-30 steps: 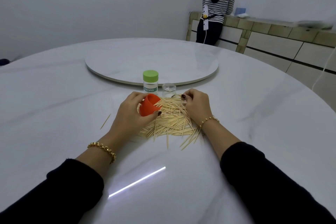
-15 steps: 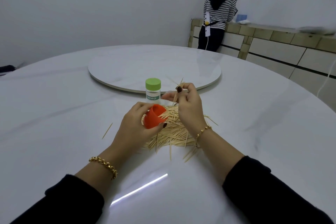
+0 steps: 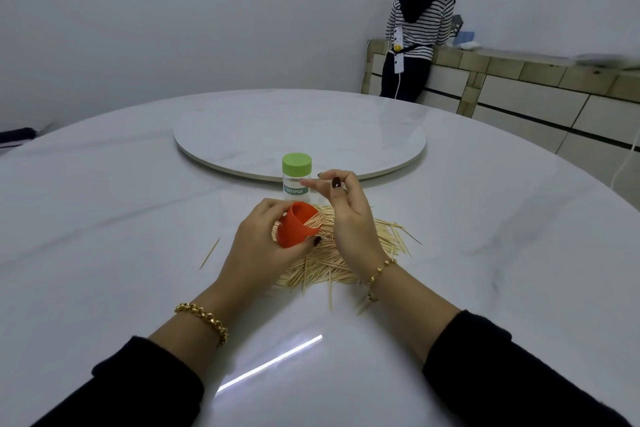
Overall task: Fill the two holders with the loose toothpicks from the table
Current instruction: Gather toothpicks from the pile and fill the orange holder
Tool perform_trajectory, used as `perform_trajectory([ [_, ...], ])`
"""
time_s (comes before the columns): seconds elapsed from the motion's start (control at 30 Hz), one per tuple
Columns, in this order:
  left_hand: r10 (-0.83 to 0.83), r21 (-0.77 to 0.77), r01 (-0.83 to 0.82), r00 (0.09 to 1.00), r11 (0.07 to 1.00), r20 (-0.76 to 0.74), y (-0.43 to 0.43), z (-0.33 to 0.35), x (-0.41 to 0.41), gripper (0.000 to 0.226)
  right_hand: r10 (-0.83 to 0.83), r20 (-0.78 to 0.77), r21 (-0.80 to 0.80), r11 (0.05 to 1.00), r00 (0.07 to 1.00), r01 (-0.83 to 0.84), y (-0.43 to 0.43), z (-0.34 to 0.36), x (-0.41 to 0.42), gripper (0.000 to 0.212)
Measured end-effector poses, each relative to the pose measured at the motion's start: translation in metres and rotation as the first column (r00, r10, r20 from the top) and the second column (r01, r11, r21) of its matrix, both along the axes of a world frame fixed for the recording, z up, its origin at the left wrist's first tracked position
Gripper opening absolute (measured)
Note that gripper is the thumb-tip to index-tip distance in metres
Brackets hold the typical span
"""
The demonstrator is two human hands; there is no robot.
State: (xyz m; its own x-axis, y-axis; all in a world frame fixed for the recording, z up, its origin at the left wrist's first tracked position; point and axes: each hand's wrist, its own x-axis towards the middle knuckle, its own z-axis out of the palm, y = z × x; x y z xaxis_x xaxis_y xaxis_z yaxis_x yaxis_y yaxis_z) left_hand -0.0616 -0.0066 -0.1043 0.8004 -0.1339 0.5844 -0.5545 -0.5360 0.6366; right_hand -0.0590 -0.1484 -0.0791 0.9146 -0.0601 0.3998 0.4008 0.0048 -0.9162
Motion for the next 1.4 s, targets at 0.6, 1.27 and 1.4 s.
perform_trajectory([
  [0.6,0.165,-0.035,-0.169,0.982,0.985,-0.09,0.037,0.007,-0.001,0.052,-0.107,0.102,-0.4,0.906,0.989,0.139,-0.002,-0.011,0.001,0.027],
  [1.27,0.322,-0.046,-0.335,0.93,0.941,-0.18,0.11,0.015,-0.009,0.052,0.25,0.016,-0.98,0.194,0.968,-0.034,0.091,-0.016,-0.011,0.041],
  [1.4,0.338,-0.036,-0.352,0.92,0.935,-0.198,0.11,0.016,-0.009,0.057,0.227,-0.004,-0.988,0.148,0.974,-0.039,0.079,-0.012,-0.009,0.038],
])
